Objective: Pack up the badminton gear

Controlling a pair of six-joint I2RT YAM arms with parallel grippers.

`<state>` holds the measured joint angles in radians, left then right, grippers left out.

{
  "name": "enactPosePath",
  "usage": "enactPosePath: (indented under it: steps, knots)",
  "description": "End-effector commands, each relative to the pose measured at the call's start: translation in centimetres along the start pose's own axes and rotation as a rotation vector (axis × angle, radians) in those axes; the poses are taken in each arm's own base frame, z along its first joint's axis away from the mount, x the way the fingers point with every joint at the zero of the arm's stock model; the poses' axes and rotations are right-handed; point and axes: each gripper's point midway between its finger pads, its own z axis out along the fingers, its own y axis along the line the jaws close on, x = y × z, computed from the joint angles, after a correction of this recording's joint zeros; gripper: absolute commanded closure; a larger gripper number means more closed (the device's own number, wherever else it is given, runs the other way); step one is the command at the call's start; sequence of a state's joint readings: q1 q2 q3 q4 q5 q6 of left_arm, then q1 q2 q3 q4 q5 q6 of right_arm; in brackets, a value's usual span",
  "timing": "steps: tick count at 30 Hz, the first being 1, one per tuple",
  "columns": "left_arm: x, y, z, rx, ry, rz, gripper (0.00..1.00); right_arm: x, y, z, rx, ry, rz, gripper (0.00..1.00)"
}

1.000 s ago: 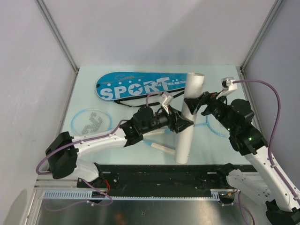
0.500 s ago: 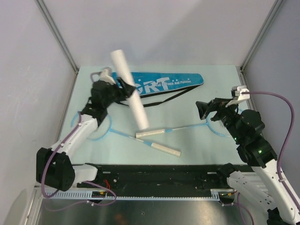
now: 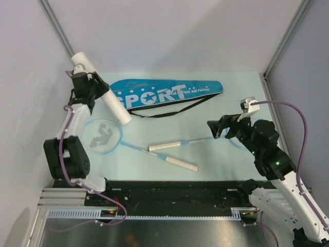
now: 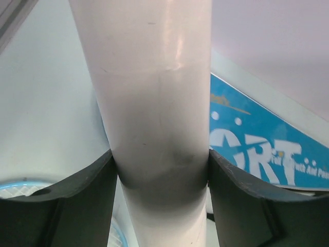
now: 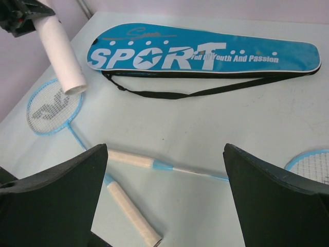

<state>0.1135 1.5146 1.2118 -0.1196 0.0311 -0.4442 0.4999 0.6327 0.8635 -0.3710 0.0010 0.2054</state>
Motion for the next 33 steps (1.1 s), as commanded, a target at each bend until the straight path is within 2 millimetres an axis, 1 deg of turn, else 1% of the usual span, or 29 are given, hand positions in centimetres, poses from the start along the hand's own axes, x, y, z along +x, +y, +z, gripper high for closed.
enactPosePath:
  steps: [1,2,3,4,7,9,10,13,15,16,18,19,23,25,26,28,29,32,33]
  knots:
    - [-0.2,4.7,4.1,-0.055,0.057,-0.213,0.57,0.0,0.7,0.1,-0.043,0.002,-0.011,0.00]
    - [0.2,5.0,4.9,-0.050,0.080,-0.249,0.57,0.0,0.7,0.1,-0.043,0.002,-0.010,0.00]
    - [1.5,6.1,6.3,-0.067,0.118,-0.286,0.59,0.2,0.7,0.2,-0.044,0.010,-0.012,0.00]
    - [1.4,6.1,6.8,-0.067,0.118,-0.296,0.59,0.2,0.7,0.2,-0.045,0.012,-0.013,0.00]
    - [2.3,7.6,7.9,-0.133,0.120,-0.350,0.61,0.7,0.6,0.4,-0.043,0.029,-0.015,0.00]
    - [2.7,8.3,8.5,-0.160,0.122,-0.394,0.59,1.0,0.5,0.6,-0.041,0.038,-0.016,0.00]
    - [3.2,8.7,8.8,-0.176,0.129,-0.416,0.59,1.0,0.5,0.6,-0.039,0.038,-0.016,0.00]
    - [4.0,9.3,9.3,-0.214,0.132,-0.493,0.58,1.5,0.5,1.0,-0.041,0.049,-0.011,0.00]
    - [4.2,9.9,9.3,-0.251,0.119,-0.550,0.52,1.6,0.4,1.0,-0.037,0.053,-0.006,0.00]
    - [4.7,10.5,9.1,-0.281,0.116,-0.574,0.51,1.6,0.4,1.0,-0.035,0.053,-0.006,0.00]
    - [4.8,11.6,9.0,-0.325,0.095,-0.665,0.50,1.6,0.5,0.9,-0.038,0.053,-0.003,0.00]
    - [5.3,12.0,8.9,-0.341,0.097,-0.691,0.49,1.5,0.4,0.8,-0.034,0.049,-0.002,0.00]
    - [6.1,12.6,9.4,-0.366,0.115,-0.752,0.46,1.3,0.4,0.6,-0.031,0.038,0.002,0.00]
    - [6.4,12.9,9.3,-0.383,0.118,-0.743,0.45,1.1,0.4,0.6,-0.032,0.032,0.004,0.00]
    - [6.3,13.5,9.2,-0.408,0.104,-0.725,0.44,1.1,0.4,0.6,-0.033,0.032,0.004,0.00]
    - [6.4,13.9,9.1,-0.424,0.101,-0.694,0.41,1.2,0.5,0.6,-0.035,0.032,0.008,0.00]
    - [6.7,14.1,9.1,-0.427,0.112,-0.673,0.38,1.2,0.5,0.5,-0.035,0.035,0.010,0.00]
    - [7.7,14.4,8.9,-0.444,0.139,-0.657,0.37,1.3,0.5,0.8,-0.034,0.038,0.013,0.00]
    - [8.0,14.5,8.7,-0.449,0.144,-0.663,0.34,1.3,0.6,0.9,-0.038,0.040,0.013,0.00]
